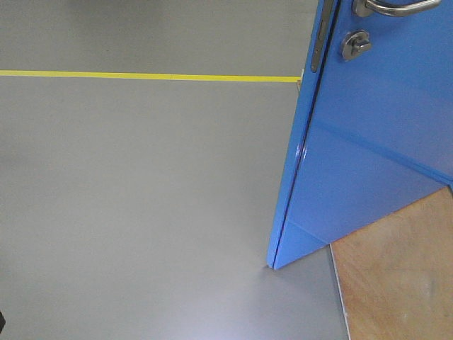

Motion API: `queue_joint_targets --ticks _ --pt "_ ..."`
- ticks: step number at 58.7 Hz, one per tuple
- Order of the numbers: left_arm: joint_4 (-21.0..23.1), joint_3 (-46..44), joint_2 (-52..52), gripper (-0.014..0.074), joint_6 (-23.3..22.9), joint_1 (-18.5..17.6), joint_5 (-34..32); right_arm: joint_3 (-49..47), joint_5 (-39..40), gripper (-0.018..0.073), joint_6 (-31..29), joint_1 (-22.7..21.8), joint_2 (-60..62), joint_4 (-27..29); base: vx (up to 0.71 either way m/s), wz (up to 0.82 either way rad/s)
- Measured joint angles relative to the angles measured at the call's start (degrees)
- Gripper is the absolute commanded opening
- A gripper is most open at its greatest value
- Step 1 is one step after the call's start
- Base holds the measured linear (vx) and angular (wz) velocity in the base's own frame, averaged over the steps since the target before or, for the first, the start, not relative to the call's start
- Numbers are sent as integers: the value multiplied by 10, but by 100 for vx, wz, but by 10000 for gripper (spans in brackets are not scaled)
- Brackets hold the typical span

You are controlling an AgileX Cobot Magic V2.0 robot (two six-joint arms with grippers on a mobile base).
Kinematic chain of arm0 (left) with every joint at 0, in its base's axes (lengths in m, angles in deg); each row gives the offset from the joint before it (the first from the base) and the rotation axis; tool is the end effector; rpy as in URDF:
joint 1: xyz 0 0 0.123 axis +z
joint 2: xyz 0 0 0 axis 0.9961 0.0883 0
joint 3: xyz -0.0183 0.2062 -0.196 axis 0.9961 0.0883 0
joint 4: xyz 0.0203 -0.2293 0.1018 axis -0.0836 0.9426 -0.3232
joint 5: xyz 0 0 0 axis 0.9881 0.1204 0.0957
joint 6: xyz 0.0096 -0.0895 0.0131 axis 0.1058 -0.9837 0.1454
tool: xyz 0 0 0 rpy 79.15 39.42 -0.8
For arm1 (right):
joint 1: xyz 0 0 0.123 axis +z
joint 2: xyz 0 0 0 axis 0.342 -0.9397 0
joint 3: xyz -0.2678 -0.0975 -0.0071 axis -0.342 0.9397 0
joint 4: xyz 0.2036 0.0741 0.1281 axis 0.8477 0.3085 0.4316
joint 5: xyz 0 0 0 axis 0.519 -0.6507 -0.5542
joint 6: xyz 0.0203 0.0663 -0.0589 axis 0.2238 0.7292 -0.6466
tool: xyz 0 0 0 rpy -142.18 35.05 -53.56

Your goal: Move to blue door and open it

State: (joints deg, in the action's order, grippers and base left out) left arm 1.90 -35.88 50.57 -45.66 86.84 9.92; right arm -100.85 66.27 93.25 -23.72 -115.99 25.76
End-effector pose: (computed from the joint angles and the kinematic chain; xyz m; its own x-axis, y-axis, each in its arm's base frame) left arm 0.0528 0.0038 0.1729 -0.2820 0.0346 -0.9588 -0.0438 0.9978 0.0489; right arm 0.4496 -0.0068 0.4542 -0.1487 0.9119 -0.3826 -0.1194 0.3675 0.9223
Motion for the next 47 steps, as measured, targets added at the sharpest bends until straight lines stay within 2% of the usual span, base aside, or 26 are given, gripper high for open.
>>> queue_joint_targets --ticks 47 --pt "0 0 0 73 0 0 0 0 -11 8 0 2 0 0 16 3"
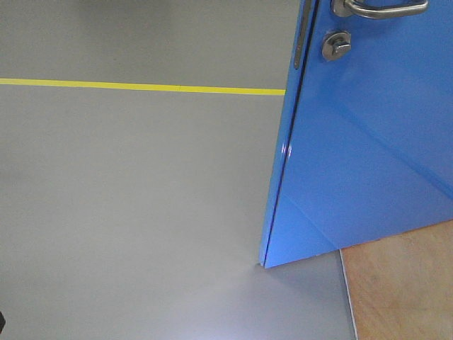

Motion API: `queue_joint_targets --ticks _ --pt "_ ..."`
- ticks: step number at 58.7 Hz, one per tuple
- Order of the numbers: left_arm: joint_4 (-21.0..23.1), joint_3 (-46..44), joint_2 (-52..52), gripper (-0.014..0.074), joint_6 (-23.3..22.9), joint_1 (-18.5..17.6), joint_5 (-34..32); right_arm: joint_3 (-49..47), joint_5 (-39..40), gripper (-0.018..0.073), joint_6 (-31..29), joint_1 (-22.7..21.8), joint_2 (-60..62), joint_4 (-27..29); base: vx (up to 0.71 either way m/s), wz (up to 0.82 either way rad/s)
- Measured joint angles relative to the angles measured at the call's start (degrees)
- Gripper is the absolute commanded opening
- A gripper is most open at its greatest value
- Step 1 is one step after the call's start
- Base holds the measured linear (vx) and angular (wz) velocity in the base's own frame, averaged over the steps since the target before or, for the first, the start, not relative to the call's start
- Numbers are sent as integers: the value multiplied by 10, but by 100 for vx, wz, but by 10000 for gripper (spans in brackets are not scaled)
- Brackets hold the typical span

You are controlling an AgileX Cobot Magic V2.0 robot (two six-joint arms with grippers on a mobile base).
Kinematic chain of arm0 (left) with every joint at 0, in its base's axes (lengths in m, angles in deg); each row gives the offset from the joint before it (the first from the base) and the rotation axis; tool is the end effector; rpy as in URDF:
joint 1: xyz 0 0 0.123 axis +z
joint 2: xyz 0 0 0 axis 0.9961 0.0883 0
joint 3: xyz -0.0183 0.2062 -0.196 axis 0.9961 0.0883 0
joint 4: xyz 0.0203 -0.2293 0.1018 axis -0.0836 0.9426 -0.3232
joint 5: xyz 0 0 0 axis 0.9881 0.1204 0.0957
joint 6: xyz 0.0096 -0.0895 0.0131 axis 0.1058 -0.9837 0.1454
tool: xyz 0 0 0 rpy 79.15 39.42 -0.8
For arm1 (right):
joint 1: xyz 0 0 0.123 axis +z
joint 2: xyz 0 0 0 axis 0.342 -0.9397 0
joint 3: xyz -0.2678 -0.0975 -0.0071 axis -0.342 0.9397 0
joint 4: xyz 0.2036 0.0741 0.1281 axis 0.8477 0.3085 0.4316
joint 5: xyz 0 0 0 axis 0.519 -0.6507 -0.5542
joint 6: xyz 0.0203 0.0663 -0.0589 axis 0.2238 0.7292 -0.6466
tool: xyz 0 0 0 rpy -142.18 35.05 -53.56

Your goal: Move to blue door and open it

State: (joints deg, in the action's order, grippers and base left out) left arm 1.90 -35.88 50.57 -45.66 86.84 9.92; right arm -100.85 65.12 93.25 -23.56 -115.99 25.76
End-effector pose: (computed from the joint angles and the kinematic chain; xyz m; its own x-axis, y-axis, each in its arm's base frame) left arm 0.0528 0.0038 0.1729 -0.2820 0.0346 -0.9588 -0.0438 0.9978 0.0489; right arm 0.4494 -0.0039 0.4534 -0.1708 0.9076 -0.3836 -0.1186 0.3675 0.9224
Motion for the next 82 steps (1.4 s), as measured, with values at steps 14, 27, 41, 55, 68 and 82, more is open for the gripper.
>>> queue_joint_targets --ticks 14,27,41,55,68,82 --pt "0 0 0 73 0 0 0 0 -3 8 0 0 0 1 19 -1" --pt "0 0 0 73 0 0 0 0 -2 8 0 0 0 0 19 2" --pt "0 0 0 73 0 0 0 0 7 8 0 0 -2 0 18 7" --pt "0 0 0 73 0 0 0 0 8 8 0 0 -3 0 17 4" --pt "0 0 0 73 0 0 0 0 8 8 0 0 -3 0 16 2" --pt "0 0 0 73 0 0 0 0 3 8 0 0 -3 0 16 -1"
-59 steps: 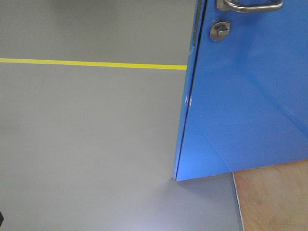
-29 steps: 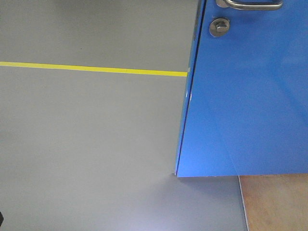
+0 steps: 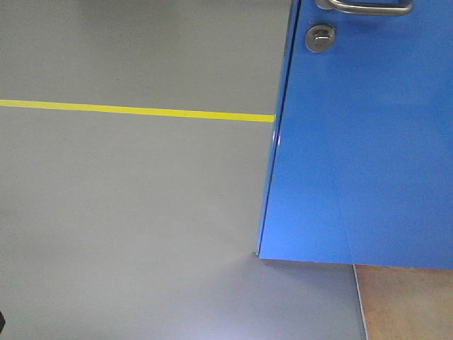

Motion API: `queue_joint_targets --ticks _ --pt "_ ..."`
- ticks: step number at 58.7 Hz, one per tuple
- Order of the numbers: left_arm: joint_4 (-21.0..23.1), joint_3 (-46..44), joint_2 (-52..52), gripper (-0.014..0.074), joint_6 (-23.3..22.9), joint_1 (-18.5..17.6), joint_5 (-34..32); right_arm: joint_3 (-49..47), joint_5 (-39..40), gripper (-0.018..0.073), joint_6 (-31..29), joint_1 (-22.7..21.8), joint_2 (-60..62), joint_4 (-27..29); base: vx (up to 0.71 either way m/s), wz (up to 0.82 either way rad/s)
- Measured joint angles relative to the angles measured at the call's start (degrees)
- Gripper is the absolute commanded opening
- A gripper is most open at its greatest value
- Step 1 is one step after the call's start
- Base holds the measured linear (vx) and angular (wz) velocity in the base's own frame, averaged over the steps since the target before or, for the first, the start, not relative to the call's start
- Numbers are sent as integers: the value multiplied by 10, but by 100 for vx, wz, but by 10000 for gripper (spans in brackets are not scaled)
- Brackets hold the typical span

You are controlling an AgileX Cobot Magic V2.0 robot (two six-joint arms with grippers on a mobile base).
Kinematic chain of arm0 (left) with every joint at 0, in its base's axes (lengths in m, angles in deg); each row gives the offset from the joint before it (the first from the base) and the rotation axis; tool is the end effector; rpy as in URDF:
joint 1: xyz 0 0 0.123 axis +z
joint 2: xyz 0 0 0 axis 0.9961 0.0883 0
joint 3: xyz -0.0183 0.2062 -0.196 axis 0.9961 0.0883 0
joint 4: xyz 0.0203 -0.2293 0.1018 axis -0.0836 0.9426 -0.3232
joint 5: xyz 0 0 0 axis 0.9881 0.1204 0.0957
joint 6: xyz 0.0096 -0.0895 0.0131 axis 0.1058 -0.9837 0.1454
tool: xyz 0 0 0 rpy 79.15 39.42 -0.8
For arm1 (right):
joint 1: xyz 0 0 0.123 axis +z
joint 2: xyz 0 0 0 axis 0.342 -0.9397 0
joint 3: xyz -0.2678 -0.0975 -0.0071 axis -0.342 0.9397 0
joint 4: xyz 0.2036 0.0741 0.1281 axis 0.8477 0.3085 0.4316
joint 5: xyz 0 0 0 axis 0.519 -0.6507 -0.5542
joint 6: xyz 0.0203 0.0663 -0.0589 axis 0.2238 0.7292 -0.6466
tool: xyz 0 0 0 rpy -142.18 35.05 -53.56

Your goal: Move to blue door and open it

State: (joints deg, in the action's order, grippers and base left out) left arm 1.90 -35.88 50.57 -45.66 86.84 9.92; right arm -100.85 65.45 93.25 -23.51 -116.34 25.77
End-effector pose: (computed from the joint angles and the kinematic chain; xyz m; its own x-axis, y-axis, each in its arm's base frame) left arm 0.0528 0.0038 0.1729 -0.2820 0.0346 -0.9588 -0.0438 0.9978 0.0489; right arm 0.4515 -0.0041 0.4509 -0.1683 0.9088 -0.3818 -0.1138 0.3668 0.9233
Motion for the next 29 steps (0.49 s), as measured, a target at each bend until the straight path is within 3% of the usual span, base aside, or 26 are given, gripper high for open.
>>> queue_joint_targets --ticks 29 --pt "0 0 0 73 0 0 0 0 -11 8 0 2 1 2 16 -5"
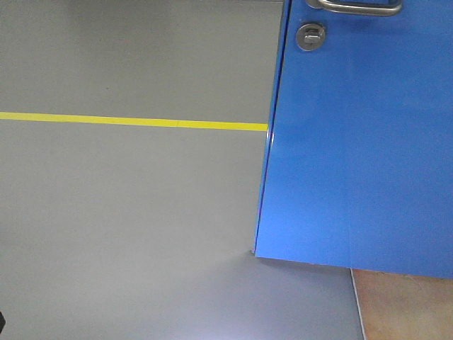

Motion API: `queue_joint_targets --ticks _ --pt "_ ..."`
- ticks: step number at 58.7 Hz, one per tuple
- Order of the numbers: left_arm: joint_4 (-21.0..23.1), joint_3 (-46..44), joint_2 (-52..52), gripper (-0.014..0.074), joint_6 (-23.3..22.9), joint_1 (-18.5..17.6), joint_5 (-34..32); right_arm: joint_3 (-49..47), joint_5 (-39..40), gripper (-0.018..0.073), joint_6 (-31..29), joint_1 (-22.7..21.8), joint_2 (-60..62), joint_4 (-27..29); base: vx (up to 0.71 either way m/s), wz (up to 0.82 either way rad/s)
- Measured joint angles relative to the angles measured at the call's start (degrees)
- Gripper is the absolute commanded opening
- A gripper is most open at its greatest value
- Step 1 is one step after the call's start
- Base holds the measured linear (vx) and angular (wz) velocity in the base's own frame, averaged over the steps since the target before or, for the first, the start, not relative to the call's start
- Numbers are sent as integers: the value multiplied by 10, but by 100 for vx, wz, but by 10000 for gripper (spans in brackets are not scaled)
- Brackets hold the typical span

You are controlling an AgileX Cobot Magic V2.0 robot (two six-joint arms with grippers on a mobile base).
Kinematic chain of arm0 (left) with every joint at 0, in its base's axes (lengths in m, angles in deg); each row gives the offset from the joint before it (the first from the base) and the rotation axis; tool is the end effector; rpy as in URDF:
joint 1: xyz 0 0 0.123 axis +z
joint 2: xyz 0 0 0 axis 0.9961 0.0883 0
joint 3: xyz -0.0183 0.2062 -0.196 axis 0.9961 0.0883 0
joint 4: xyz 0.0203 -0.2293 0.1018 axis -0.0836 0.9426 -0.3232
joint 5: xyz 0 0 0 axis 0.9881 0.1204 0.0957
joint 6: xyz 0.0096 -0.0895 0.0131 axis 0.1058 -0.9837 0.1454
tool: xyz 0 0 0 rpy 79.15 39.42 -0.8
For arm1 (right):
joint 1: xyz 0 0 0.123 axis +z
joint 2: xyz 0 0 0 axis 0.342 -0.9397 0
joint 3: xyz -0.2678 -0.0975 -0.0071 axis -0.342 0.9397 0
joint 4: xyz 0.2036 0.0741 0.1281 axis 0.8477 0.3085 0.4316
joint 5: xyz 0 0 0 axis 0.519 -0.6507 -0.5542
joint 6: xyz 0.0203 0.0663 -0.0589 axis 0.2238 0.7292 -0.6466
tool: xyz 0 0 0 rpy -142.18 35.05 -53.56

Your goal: Move to blue door and open it

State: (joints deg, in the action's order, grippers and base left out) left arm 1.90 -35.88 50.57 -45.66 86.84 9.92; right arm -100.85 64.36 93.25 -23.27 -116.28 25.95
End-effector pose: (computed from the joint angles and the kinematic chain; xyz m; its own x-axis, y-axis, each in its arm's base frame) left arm 0.0528 0.0038 0.1729 -0.2820 0.0346 -0.9588 -0.0438 0.9978 0.0489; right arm 0.4508 -0.0007 0.4506 -0.1907 0.9051 -0.3800 -0.1149 0.3639 0.9243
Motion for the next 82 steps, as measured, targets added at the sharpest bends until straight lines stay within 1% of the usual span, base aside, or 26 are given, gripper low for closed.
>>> queue_joint_targets --ticks 39,44,46,49,54,60,64,71,76,78,82 --pt "0 0 0 73 0 0 0 0 8 8 0 0 -1 -1 10 -5" --pt "0 0 0 73 0 0 0 0 10 8 0 0 -1 -9 5 -5" --pt "0 0 0 73 0 0 0 0 11 8 0 0 -1 -22 3 -5" --pt "0 0 0 73 0 0 0 0 11 8 0 0 -1 -53 2 -5" --pt "0 0 0 73 0 0 0 0 8 8 0 2 2 -129 1 -3" --pt "0 0 0 73 0 0 0 0 -4 8 0 4 16 -264 0 0" --pt "0 0 0 73 0 0 0 0 -31 8 0 4 32 -354 0 0" --pt "0 0 0 73 0 0 0 3 -90 8 -1 6 73 -476 0 0" --pt "0 0 0 73 0 0 0 35 -112 8 -1 6 119 -568 0 0" --pt "0 0 0 73 0 0 0 54 -114 8 -1 6 143 -596 0 0" --pt "0 0 0 73 0 0 0 121 -113 8 -1 6 198 -660 0 0"
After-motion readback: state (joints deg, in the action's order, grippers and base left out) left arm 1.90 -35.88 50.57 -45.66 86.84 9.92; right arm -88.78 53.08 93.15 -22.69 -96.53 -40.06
